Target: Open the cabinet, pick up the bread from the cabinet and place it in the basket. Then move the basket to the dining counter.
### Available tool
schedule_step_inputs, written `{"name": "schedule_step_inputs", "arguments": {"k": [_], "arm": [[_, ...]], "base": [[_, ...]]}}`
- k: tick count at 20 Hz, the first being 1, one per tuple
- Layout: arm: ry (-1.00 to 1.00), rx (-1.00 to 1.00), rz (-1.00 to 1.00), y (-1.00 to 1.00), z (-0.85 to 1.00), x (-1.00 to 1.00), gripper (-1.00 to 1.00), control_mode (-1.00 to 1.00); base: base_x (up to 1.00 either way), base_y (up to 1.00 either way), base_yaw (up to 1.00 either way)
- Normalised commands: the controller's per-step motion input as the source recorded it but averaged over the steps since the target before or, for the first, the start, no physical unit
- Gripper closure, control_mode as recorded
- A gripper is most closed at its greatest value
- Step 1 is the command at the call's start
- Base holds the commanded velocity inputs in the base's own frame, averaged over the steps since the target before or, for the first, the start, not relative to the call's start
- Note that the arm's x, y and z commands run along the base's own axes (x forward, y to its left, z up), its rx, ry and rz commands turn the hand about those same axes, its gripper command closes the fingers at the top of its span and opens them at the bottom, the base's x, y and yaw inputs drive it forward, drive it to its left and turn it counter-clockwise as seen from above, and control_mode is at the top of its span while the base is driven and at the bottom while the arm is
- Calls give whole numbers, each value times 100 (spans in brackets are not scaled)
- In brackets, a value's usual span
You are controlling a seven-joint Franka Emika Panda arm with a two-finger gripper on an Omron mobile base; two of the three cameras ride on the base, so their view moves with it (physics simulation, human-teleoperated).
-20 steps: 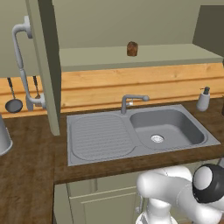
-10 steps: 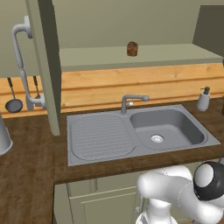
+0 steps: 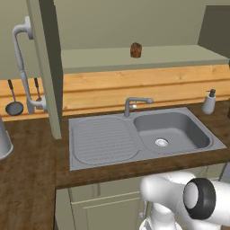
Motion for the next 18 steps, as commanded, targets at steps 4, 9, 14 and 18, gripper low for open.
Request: {"name": "schedule_step_inputs", "arguments": {"k": [4,9,14,18], "arm": [[40,-62,-4,100,-1,1,-100,-100],[72,-69,0,86,-16,75,-100,-100],[74,-54,0,27,-33,100,-100,-100],[56,-28,0,2,-37,100,-100,-100]], "base": [[0,0,0],[0,0,0],[0,0,0],[0,0,0]]}}
